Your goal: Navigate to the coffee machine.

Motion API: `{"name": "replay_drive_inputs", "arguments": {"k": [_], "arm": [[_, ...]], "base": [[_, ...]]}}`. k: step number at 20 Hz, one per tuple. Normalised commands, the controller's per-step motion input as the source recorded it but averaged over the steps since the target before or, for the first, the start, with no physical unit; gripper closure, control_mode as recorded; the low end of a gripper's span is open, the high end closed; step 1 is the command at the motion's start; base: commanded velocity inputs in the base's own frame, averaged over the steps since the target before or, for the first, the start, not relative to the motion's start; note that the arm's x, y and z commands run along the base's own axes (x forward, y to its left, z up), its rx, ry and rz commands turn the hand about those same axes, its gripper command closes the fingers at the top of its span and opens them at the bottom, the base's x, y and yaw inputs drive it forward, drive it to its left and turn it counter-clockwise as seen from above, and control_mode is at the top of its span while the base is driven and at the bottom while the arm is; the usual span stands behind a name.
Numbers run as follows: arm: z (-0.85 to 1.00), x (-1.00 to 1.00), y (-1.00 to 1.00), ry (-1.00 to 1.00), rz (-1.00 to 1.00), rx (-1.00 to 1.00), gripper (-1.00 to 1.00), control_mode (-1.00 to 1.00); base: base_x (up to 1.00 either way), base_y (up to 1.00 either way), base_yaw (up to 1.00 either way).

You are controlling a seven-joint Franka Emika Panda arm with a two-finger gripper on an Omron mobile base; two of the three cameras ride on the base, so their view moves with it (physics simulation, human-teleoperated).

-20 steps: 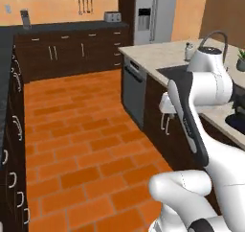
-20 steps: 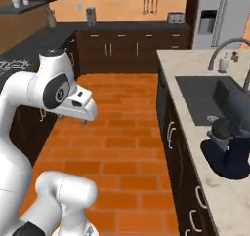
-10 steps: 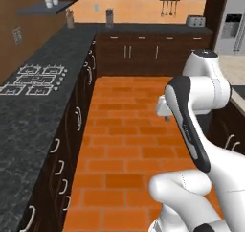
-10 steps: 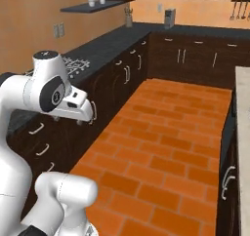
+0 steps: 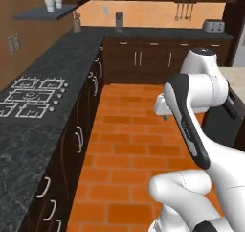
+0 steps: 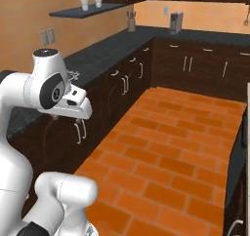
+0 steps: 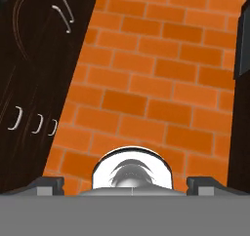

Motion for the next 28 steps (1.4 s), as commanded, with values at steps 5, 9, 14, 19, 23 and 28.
{"name": "replay_drive_inputs", "arguments": {"k": [5, 9, 14, 19, 23, 28], "arm": [[0.00, 0.00, 0.00, 0.00, 0.00, 0.00, -1.00, 1.00], [0.00, 0.00, 0.00, 0.00, 0.00, 0.00, -1.00, 1.00], [0.00, 0.00, 0.00, 0.00, 0.00, 0.00, -1.00, 1.00], [0.00, 0.00, 0.00, 0.00, 0.00, 0.00, -1.00, 1.00], [0.00, 0.00, 0.00, 0.00, 0.00, 0.00, -1.00, 1.00], [0.00, 0.00, 0.00, 0.00, 0.00, 0.00, -1.00, 1.00]], "base": [[1.00, 0.00, 0.12], [1.00, -0.05, 0.07], [1.00, -0.16, 0.00], [1.00, 0.00, -0.07], [1.00, 0.00, -0.08], [1.00, 0.00, -0.10]]}}
